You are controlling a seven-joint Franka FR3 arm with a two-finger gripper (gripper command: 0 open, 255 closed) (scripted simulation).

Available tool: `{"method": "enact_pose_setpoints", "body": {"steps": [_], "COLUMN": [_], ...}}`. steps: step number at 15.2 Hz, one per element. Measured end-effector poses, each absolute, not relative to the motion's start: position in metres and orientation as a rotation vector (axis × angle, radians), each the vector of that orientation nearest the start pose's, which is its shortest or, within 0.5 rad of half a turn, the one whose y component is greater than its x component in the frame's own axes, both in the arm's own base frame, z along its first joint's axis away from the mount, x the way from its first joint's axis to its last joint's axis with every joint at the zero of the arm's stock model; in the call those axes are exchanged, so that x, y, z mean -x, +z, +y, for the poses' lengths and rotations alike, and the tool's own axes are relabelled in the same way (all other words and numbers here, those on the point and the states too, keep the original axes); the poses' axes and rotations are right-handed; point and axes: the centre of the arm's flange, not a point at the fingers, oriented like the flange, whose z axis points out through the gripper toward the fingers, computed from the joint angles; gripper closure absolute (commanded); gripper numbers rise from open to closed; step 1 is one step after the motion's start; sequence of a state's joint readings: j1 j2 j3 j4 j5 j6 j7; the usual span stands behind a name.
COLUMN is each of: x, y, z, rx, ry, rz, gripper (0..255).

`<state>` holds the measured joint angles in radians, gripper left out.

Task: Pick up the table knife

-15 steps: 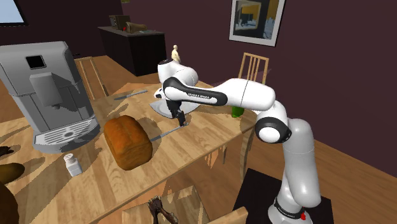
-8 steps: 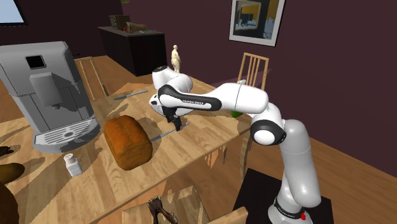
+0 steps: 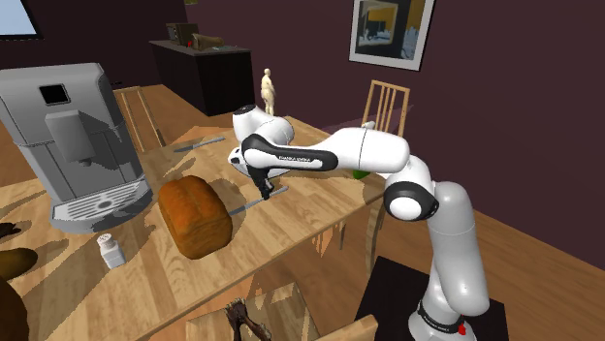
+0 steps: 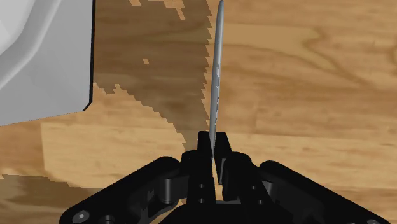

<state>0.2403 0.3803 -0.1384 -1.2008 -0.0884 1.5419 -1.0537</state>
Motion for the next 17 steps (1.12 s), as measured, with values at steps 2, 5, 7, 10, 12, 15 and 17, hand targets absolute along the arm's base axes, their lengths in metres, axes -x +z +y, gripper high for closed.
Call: {"method": "enact_pose_setpoints", "body": {"steps": [2,5,7,10,12,15,17], "x": [-0.657,-0.658,-0.658,-0.659,-0.658,-0.659,-0.660], "y": [0.567,0.567,0.573,0.587,0.597,0.614,0.624], "z": [0.076,0.076,0.077,0.076,0.076,0.076,0.077], "rx": [2.712,2.712,2.712,2.712,2.712,2.712,2.712], "ry": [0.155,0.155,0.155,0.155,0.155,0.154,0.154], "rz": [-1.784,-1.783,-1.784,-1.784,-1.783,-1.784,-1.784], "gripper": [255,255,255,255,255,255,255]}}
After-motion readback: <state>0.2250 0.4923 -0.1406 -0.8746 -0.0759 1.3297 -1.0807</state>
